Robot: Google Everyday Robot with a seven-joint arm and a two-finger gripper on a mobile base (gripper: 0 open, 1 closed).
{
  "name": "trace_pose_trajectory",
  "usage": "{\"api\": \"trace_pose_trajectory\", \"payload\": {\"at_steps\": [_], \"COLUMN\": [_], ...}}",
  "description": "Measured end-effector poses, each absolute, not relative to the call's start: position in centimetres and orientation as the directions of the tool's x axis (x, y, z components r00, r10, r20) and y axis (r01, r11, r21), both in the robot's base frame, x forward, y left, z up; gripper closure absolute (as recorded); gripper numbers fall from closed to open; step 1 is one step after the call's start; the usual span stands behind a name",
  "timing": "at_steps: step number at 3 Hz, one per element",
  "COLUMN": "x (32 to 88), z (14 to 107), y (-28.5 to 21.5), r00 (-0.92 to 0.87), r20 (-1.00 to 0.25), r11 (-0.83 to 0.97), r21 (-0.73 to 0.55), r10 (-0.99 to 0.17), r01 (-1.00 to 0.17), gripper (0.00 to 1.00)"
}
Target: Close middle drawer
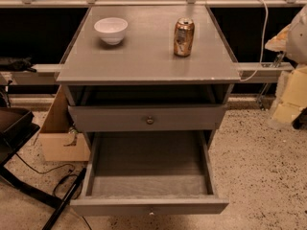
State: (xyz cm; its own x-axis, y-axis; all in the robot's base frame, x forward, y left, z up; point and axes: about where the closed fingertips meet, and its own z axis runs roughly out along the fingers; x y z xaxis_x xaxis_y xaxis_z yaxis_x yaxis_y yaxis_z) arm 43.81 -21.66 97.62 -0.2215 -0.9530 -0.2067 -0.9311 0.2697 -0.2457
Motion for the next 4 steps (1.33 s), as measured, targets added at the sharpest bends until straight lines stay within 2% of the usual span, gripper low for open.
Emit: {"api": "trace_pose_trajectory", "payload": {"at_steps": [2, 3, 4], "x": [43.6, 41.1, 38.6], "z": [94.5, 89.1, 77.1], "y": [-21.3, -18.9, -18.2], "r00": [-0.222, -0.152, -0.108], "r20": [-0.246, -0.358, -0.43], "r11": [0.278, 0.235, 0.192], "r21": [-0.222, -0.201, -0.157], "r10": [-0.943, -0.921, -0.896], "r01": [-0.935, -0.951, -0.969], "gripper": [0.0, 0.0, 0.0]}}
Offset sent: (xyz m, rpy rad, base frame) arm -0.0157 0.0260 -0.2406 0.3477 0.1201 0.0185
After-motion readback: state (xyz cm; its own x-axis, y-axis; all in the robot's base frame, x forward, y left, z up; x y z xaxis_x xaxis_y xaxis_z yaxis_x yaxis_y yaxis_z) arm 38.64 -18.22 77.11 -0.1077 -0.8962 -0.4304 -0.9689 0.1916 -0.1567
